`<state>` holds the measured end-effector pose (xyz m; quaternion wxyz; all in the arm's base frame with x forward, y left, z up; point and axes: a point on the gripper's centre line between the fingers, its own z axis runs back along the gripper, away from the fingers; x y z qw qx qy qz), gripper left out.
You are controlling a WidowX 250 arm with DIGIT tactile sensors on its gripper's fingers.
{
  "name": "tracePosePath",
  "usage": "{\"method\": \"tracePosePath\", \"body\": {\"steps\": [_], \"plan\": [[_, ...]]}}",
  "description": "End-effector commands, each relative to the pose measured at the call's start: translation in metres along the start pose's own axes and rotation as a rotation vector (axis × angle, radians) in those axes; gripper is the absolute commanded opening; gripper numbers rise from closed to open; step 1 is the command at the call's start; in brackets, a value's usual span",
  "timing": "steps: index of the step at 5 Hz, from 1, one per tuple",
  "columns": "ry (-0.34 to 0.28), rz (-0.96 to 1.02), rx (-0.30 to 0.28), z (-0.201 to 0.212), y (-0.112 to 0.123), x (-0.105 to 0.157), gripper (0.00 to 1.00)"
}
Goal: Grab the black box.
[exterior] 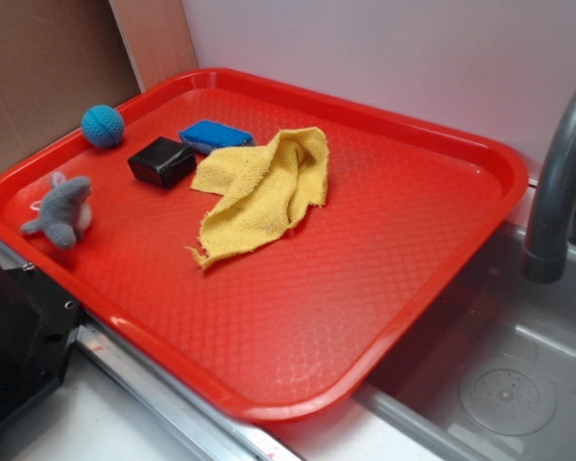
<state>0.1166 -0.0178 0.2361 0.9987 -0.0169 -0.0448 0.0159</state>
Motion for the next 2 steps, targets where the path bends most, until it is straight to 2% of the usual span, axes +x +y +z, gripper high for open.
{"method": "tracePosePath", "body": {"steps": [1,2], "plan": [[0.000,0.000,0.000,0.000,0.000,0.000,1.00],[-0.001,0.255,-0.039,-0.009,0.021,0.017,1.00]]}}
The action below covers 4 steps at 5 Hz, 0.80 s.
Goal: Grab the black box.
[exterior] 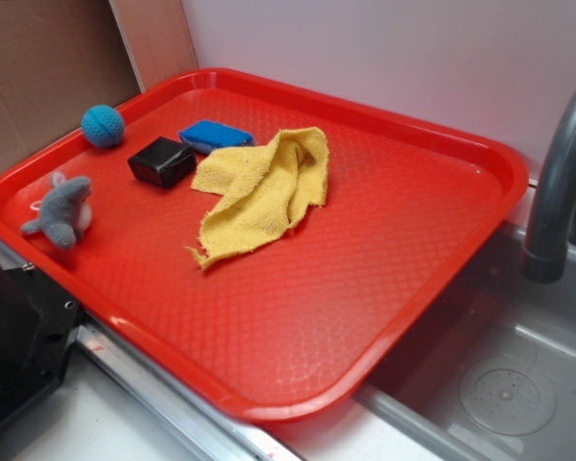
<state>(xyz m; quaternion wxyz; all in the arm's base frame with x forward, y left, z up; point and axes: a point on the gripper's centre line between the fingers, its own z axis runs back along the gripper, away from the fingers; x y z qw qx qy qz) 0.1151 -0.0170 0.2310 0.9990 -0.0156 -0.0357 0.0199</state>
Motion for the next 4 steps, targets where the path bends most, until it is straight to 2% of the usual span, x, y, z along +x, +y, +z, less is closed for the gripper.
{"method": "tracePosePath", "body": {"steps": [1,4], "plan": [[-0.021,0.501,-0.091,-0.012,0.036,0.027,1.00],[-0.106,1.244,-0.020,-0.074,0.060,0.058,1.00]]}}
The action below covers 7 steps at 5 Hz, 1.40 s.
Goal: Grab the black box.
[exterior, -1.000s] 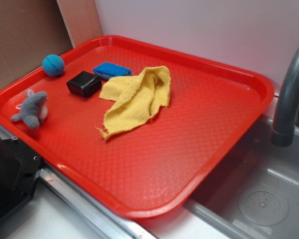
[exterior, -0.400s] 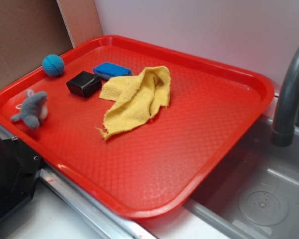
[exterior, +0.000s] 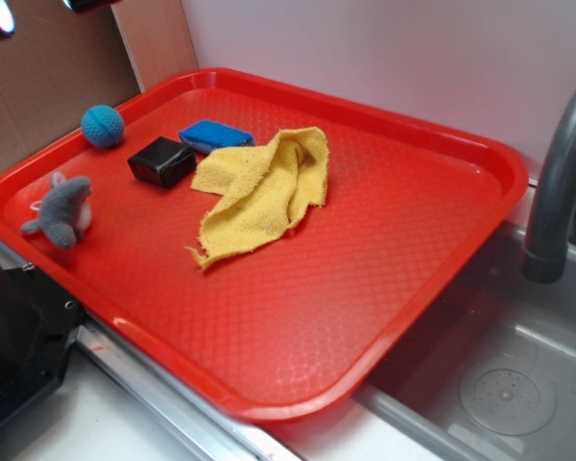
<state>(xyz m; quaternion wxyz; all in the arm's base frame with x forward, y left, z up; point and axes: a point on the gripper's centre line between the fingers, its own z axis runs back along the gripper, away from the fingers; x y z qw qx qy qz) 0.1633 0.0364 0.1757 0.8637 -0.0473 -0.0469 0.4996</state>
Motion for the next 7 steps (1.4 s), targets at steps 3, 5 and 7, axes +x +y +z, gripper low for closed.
{"method": "tracePosePath", "body": {"steps": [3,5,7], "plan": [[-0.161,0.481,0.021,-0.073,-0.013,0.044,1.00],[-0.208,0.573,0.067,-0.105,-0.012,0.058,1.00],[-0.219,0.579,0.121,-0.131,-0.009,0.054,1.00]]}}
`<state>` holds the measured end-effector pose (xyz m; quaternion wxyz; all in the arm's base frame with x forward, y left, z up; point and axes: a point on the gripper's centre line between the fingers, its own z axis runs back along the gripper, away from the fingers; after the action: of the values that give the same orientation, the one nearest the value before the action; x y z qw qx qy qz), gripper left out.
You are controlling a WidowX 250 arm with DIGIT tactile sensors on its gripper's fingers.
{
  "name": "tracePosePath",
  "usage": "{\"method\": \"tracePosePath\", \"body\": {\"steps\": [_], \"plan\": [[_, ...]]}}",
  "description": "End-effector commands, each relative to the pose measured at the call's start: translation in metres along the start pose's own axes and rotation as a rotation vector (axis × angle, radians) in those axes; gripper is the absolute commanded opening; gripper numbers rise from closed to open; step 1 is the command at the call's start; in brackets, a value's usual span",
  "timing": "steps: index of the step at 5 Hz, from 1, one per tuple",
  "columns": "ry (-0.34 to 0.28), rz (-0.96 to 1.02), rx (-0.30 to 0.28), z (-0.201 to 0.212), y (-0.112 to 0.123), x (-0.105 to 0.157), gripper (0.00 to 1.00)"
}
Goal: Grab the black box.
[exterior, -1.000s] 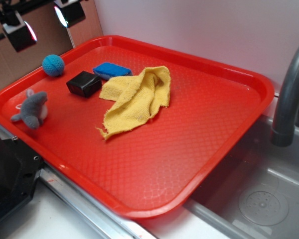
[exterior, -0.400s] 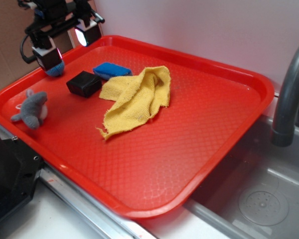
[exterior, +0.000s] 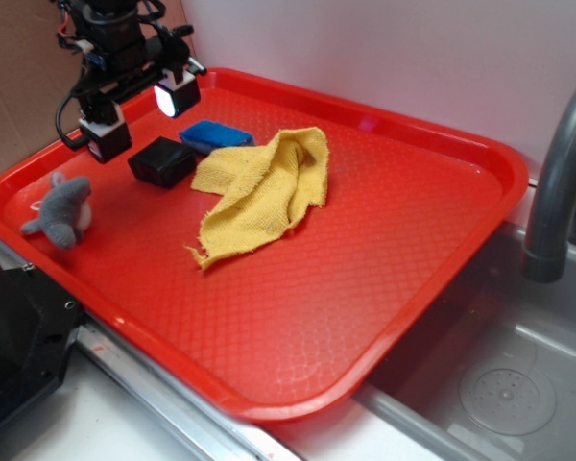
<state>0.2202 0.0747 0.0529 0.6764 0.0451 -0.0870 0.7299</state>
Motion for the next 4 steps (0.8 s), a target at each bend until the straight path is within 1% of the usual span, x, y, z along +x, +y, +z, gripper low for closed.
{"method": "tracePosePath", "body": {"steps": [1,2,4], "plan": [[-0.003,-0.020,0.007,-0.010,0.005,-0.004,1.00],[0.002,-0.043,0.023,-0.014,0.005,-0.009,1.00],[0.004,-0.033,0.049,-0.023,0.007,-0.011,1.00]]}}
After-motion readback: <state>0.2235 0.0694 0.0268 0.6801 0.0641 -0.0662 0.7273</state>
